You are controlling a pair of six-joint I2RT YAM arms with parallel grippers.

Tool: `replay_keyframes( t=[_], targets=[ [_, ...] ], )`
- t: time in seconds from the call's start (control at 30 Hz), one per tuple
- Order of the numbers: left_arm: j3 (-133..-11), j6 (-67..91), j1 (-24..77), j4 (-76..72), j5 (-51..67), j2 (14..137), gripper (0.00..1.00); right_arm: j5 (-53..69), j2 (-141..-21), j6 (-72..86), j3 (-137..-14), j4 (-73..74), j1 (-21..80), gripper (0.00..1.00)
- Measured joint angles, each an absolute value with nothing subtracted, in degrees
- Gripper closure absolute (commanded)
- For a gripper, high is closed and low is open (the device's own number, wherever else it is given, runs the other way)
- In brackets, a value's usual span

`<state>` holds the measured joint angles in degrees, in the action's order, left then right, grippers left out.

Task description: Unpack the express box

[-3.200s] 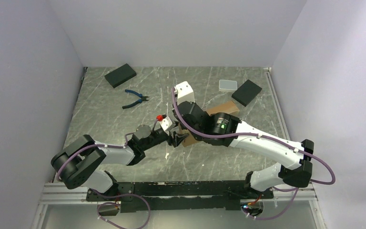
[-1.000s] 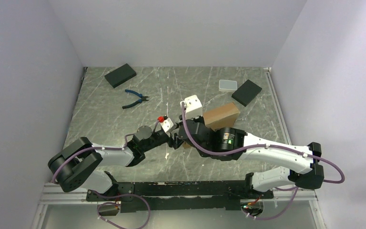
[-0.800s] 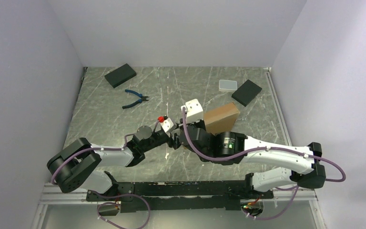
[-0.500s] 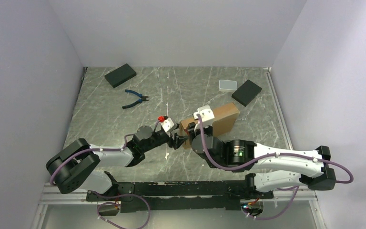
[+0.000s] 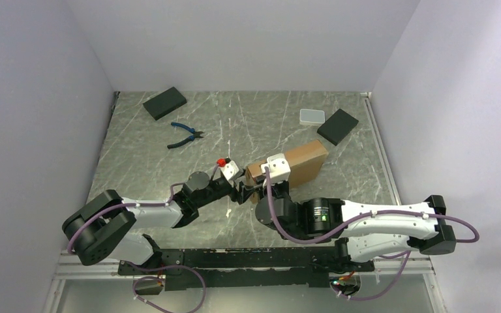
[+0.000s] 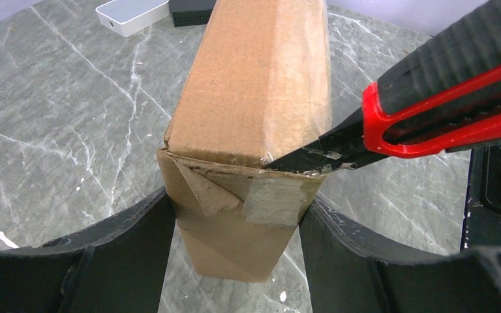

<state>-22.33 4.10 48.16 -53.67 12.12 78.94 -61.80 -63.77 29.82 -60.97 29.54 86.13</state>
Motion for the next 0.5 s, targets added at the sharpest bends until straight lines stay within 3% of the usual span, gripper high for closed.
replay_keyframes(
  t=[0.37,0.5],
  targets=[
    [-22.3,4.1,48.2,-53.6,12.0,78.9,0.55,-63.5,-59.2,30.4,-55.0,24.5,87.9,1.0],
    [-22.4,4.1,48.2,-53.1,12.1,78.6,0.55,-63.7,-61.0,29.8,-58.2,27.9,88.4,1.0]
  ],
)
